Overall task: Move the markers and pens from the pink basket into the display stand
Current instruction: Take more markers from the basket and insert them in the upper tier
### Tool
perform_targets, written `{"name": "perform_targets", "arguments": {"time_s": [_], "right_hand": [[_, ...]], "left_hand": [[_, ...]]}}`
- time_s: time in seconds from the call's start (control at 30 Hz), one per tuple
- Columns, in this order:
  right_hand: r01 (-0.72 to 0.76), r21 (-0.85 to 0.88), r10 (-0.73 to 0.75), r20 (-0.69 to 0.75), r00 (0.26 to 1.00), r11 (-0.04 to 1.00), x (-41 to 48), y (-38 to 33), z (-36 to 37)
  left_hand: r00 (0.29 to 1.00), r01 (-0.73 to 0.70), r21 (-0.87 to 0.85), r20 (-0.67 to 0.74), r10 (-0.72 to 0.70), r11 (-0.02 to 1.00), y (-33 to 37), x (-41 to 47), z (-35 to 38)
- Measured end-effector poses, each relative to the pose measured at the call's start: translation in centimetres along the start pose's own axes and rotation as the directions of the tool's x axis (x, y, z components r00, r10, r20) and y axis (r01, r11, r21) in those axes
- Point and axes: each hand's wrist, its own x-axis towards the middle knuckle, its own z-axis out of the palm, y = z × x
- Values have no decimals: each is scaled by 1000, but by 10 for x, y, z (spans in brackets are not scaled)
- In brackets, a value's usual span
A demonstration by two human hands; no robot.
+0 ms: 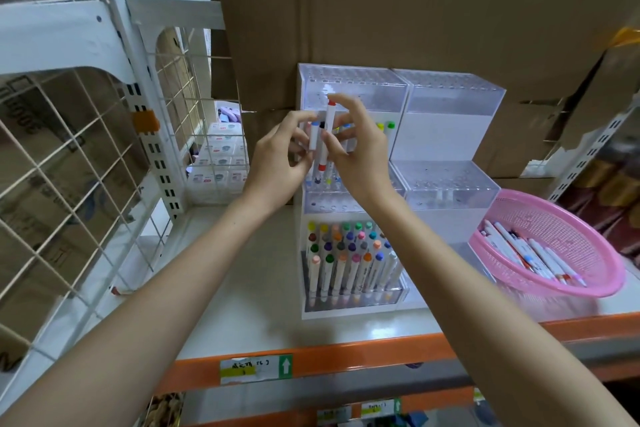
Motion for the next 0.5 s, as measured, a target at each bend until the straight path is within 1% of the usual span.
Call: {"name": "perform_targets", "arguments": {"time_s": [0.3, 0.5], "right_hand": [[1, 1, -1, -1, 1000, 1000, -1, 2, 3], [1, -9, -1, -5, 1000, 1000, -1, 1, 3]], "left_hand": [[999, 30, -19, -16, -30, 999, -2, 0, -1], [1000, 25, -25, 19, -24, 999, -4, -6, 1]]}}
